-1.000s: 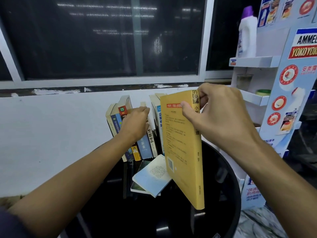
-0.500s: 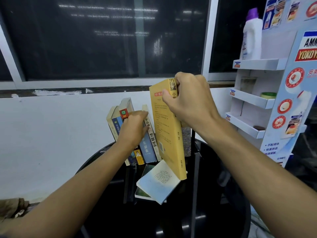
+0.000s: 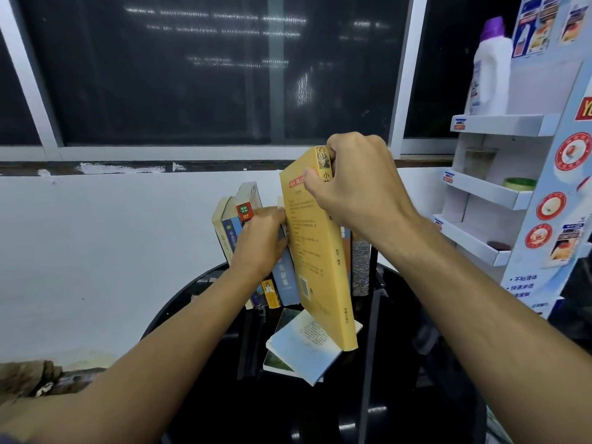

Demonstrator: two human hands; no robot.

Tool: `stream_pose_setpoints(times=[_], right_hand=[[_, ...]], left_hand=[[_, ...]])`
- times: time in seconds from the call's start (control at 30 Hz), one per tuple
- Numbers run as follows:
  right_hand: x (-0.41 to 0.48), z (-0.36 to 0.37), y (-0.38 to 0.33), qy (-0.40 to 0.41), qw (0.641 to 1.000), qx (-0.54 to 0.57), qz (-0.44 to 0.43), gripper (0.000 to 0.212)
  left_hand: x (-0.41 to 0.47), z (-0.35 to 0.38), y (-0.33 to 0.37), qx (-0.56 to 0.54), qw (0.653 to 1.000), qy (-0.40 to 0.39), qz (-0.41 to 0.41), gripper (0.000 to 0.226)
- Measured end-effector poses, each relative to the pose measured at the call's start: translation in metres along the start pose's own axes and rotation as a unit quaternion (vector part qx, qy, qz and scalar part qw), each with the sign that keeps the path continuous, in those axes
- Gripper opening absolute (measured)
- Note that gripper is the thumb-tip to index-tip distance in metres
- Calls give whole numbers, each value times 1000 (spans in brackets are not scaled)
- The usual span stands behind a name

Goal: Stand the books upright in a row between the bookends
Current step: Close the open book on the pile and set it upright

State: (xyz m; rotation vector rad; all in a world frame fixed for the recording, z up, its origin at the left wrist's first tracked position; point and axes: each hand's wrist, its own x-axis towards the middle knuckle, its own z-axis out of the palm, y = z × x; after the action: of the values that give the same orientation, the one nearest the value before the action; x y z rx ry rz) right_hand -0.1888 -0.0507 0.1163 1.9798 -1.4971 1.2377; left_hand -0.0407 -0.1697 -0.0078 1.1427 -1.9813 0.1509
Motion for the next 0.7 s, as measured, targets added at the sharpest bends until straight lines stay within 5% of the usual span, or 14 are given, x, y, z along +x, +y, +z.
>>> stream_pose_setpoints(times=[0.7], right_hand=[[-1,53,31,64,998,17,12,20]], left_hand=[[-4,-1,-3,-18,1000,9,-16,38]])
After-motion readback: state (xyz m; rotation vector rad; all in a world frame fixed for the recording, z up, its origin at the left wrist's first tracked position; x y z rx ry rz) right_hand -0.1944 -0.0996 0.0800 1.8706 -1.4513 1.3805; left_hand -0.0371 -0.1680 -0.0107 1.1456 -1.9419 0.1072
